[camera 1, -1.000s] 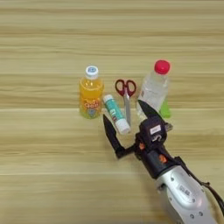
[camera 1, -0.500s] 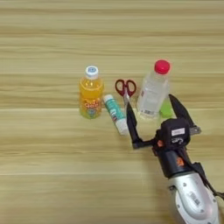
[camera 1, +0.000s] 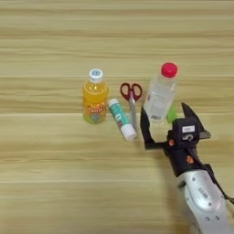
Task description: Move the objects on the table
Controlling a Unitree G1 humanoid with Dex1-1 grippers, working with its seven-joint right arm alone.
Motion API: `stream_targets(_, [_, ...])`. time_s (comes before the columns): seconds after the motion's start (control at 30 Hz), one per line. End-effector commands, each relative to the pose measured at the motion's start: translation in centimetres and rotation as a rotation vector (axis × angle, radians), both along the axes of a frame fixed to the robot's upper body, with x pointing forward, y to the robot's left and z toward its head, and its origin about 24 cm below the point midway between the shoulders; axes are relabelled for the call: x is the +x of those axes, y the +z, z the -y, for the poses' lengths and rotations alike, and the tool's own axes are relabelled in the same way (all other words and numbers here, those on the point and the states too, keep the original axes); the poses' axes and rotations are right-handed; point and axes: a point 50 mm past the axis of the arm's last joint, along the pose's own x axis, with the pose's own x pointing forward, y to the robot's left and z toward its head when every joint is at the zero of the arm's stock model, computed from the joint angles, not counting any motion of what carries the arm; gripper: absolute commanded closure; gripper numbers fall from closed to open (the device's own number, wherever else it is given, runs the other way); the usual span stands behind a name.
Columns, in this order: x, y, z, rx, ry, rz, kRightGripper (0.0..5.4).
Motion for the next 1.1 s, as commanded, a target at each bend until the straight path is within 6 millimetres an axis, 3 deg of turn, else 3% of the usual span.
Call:
stream_targets(0.03, [1.3, 1.3, 0.6, 0.006, -0.001, 0.068, 0.04])
stream_targets(1.1, [5.6, 1.9, 1.9, 0.052, 0.116, 0.043, 0.04])
